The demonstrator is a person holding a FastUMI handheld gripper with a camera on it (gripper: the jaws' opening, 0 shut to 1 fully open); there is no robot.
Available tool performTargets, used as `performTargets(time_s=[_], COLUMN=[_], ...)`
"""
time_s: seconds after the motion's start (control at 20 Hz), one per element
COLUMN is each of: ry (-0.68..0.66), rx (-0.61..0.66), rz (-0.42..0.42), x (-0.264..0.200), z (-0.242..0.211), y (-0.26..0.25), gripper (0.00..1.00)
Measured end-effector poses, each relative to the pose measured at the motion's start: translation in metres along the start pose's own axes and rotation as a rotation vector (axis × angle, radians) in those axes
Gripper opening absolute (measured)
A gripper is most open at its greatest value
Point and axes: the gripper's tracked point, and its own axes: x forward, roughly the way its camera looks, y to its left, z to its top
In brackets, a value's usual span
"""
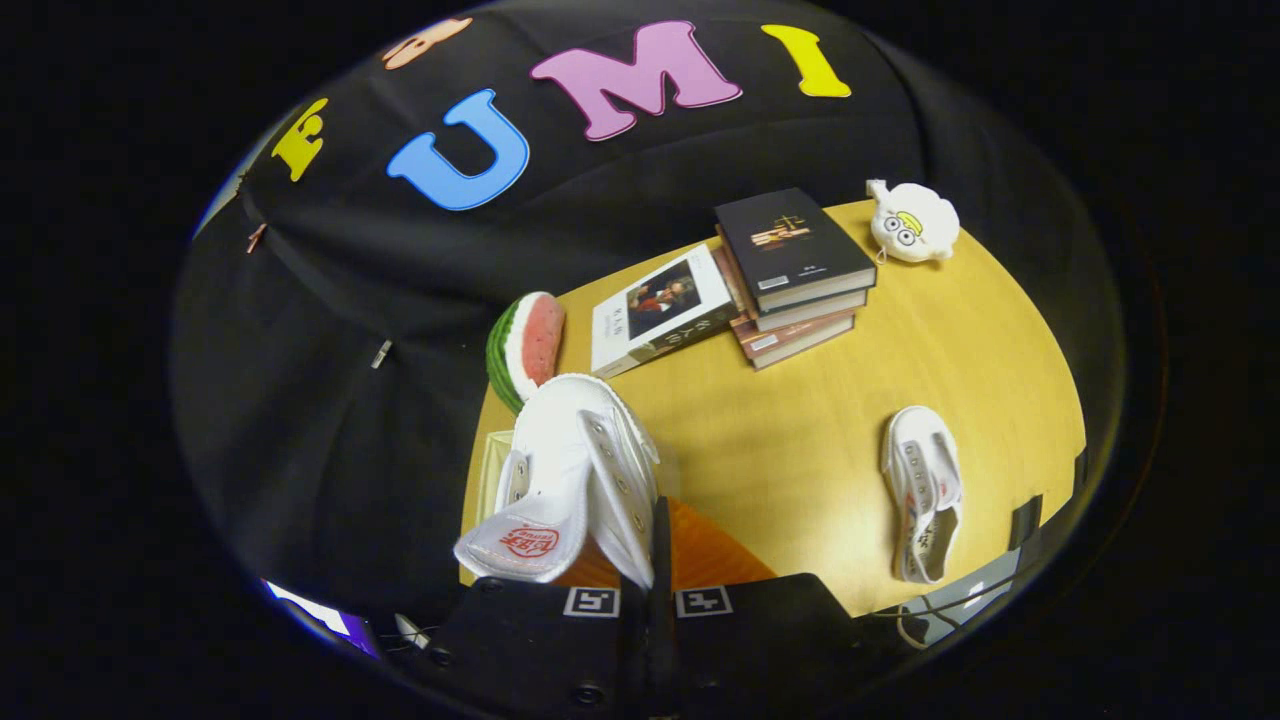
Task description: Open the storage box then place both shoes into the box .Put the left shoe in first, then the right shoe, with the right side of both shoes facing outward in a uniform manner.
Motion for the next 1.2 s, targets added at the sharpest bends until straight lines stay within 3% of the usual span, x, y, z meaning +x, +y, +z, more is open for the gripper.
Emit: performTargets(time_s=[0.2,0.6,0.9,1.1,1.2], ry=[0.07,0.23,0.205,0.181,0.246], rx=[0.045,0.141,0.173,0.205,0.226], rz=[-0.061,-0.167,-0.19,-0.139,-0.038], x=[0.032,0.095,0.129,0.154,0.158], z=[-0.021,-0.078,-0.085,-0.092,-0.11], y=[0.034,0.051,0.062,0.082,0.101], gripper=[0.06,0.06,0.06,0.06,0.21])
